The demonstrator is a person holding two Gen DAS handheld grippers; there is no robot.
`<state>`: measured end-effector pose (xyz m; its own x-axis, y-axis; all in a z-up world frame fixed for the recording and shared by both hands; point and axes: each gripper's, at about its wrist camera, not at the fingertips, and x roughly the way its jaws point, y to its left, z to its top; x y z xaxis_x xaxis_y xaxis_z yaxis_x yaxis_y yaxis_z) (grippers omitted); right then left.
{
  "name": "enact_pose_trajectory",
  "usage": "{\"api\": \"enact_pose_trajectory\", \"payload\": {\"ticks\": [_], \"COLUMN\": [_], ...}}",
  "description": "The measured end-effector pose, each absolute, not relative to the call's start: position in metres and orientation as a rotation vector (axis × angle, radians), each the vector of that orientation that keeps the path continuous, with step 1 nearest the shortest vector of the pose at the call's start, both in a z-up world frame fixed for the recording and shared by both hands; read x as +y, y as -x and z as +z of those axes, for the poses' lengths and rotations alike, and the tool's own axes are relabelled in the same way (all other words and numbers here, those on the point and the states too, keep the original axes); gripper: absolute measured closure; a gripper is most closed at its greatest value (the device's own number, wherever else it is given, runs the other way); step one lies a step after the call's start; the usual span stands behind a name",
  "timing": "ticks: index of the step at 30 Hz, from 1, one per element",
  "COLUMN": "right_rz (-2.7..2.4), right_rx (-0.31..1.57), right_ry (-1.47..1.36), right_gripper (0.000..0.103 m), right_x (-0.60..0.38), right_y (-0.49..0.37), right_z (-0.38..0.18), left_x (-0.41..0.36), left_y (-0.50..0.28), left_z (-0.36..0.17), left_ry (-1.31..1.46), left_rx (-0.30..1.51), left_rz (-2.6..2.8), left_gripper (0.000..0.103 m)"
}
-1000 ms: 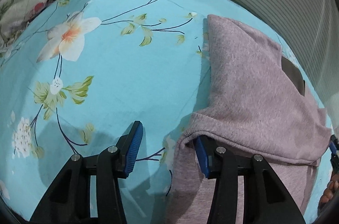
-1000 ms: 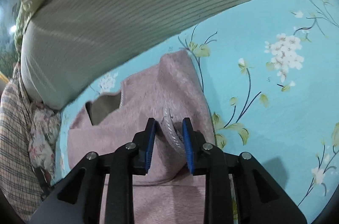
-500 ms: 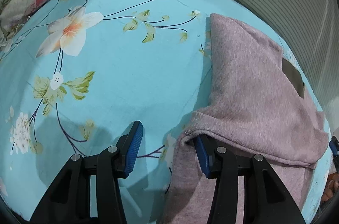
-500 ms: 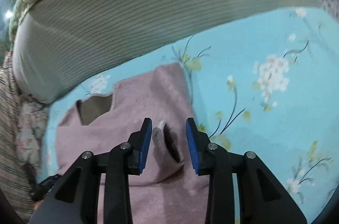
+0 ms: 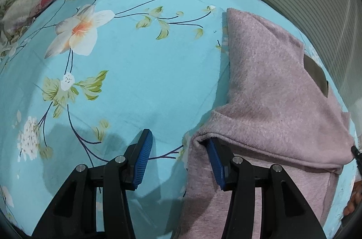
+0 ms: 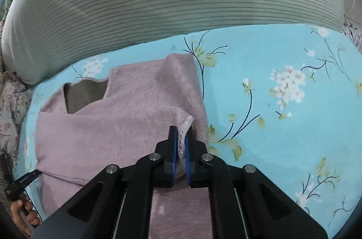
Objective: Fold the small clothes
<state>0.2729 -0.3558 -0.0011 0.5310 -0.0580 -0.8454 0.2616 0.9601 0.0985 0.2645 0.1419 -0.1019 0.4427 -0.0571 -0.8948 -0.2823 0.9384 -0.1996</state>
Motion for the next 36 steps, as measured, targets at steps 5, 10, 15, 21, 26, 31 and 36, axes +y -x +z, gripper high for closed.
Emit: {"api": "enact_pose_trajectory", "payload": {"ticks": [5, 10, 15, 21, 26, 31, 36], "right_rz": [-0.176, 0.010, 0.103, 0.038, -0.034, -0.032, 0.005], "right_rx": [0.905, 0.938, 1.028, 1.030, 0.982, 0.964, 1.012], "right_ry": [-0.332, -0.379, -0.319, -0.301, -0.319, -0.358, -0.370], "right_gripper": [0.066, 0.066, 0.066, 0.066, 0.066, 0.055, 0.055], "right_x": [-0.375, -0.366, -0.338, -0.344, -0.363, -0.370, -0.366], "right_y": [-0.258, -0.249, -0.269, -0.303, -0.301, -0.256, -0.197], "right_z": [0.013, 0.009, -0.020, -0.041, -0.027, -0.011, -0.008], "left_x": [0.141, 0.145, 0.115, 0.074, 0.084, 0.094, 0.101], "left_y": [-0.265, -0.251, -0.256, -0.314, -0.335, -0.318, -0.261], "left_z": [-0.103, -0.090, -0.057, -0.081, -0.098, -0.083, -0.067], "left_ry": [0.347, 0.380, 0.358, 0.258, 0.254, 0.233, 0.197], "left_rx": [1.113, 1.119, 1.029, 1.070, 1.095, 1.101, 1.088], "left_rz": [0.137, 0.061, -0.121, -0.117, -0.050, -0.053, -0.069], "left_gripper": [0.053, 0.058, 0.058, 0.059, 0.084, 0.080, 0.058]}}
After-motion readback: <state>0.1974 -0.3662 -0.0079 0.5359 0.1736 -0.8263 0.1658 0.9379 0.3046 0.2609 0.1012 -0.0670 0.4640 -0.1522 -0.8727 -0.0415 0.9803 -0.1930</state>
